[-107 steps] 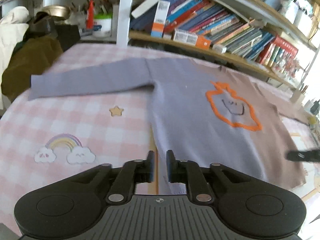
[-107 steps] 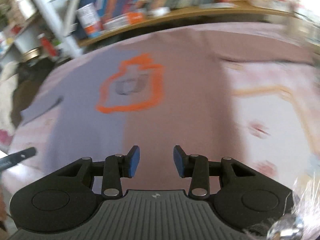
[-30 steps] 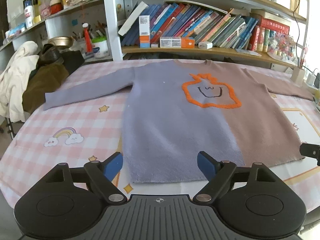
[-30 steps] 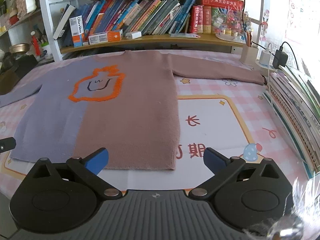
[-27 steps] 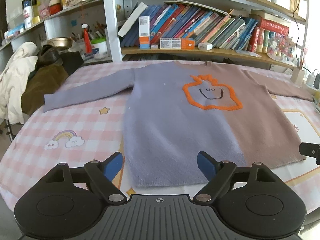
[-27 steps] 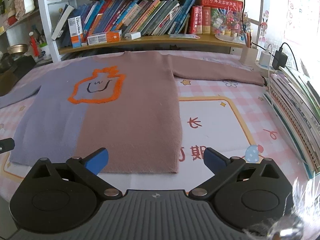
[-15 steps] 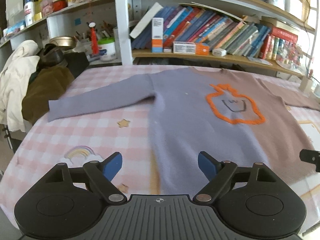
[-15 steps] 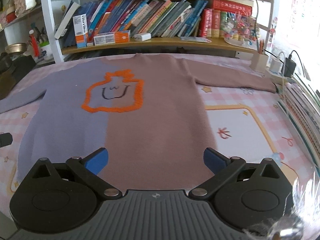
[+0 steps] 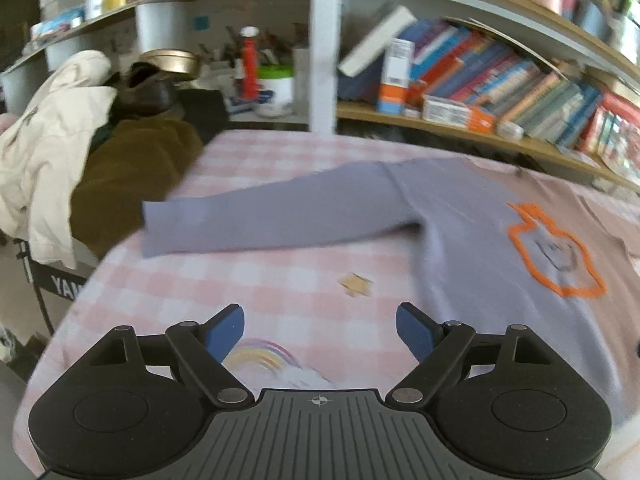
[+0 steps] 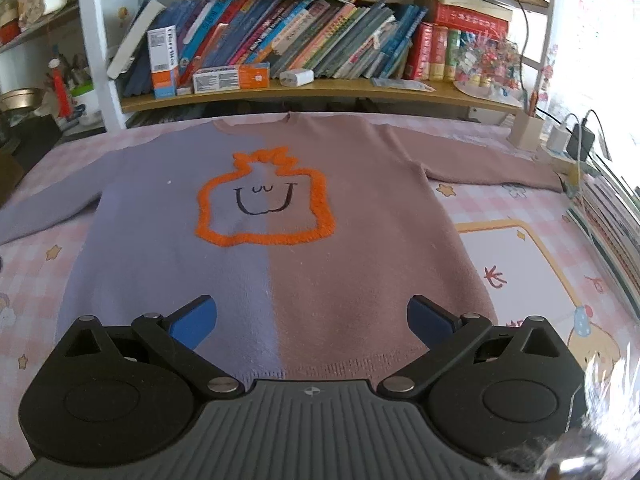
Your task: Fold clothes
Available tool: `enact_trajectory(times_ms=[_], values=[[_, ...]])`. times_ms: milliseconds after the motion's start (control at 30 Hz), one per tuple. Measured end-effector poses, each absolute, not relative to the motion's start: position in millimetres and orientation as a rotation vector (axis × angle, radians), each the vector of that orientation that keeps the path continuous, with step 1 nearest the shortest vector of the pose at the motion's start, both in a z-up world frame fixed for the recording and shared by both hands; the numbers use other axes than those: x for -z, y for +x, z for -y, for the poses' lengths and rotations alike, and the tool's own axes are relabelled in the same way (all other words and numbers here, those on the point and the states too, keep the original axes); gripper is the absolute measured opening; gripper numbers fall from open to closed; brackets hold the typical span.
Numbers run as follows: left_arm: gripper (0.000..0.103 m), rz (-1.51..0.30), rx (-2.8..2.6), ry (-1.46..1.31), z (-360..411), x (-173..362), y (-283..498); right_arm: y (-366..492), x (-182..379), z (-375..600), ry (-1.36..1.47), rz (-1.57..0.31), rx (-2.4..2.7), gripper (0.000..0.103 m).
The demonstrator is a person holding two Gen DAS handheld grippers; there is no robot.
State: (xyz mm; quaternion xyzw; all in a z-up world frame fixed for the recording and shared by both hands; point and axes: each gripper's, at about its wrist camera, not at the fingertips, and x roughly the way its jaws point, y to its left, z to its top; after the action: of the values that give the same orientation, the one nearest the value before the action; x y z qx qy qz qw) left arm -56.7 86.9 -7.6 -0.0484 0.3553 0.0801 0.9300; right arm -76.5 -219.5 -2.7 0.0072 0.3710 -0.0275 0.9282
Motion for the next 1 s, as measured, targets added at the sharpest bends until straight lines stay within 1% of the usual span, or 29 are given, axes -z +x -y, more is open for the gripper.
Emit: enact_trajectory(times_ms=[233, 500, 567, 700, 800, 967, 1000], values=[[0.086, -0.725, -0.255, -0.159, -144, 14, -34, -78, 1, 209, 0.008, -0.759, 0.120, 0.103], [0.084, -0.667, -0.356, -0.291, -202, 30, -22, -82, 3, 204, -0.007, -0.786, 0.190, 0.103], [0.078, -0.656, -0.370, -0.327, -214, 35, -18, -84, 4, 202, -0.015, -0.793, 0.205, 0.103], [0.074, -0.634, -0.383, -0.395, -232, 43, -13, -86, 6, 200, -0.031, -0.811, 0.230, 0.103], [0.068, -0.628, -0.407, -0.432, -241, 50, -7, -88, 7, 198, -0.047, -0.824, 0.247, 0.103], [0.051, -0.615, -0.412, -0.483, -254, 58, -1, -91, 8, 195, -0.080, -0.849, 0.262, 0.103], [0.049, -0.612, -0.405, -0.492, -256, 59, 1, -92, 9, 194, -0.084, -0.854, 0.266, 0.103]])
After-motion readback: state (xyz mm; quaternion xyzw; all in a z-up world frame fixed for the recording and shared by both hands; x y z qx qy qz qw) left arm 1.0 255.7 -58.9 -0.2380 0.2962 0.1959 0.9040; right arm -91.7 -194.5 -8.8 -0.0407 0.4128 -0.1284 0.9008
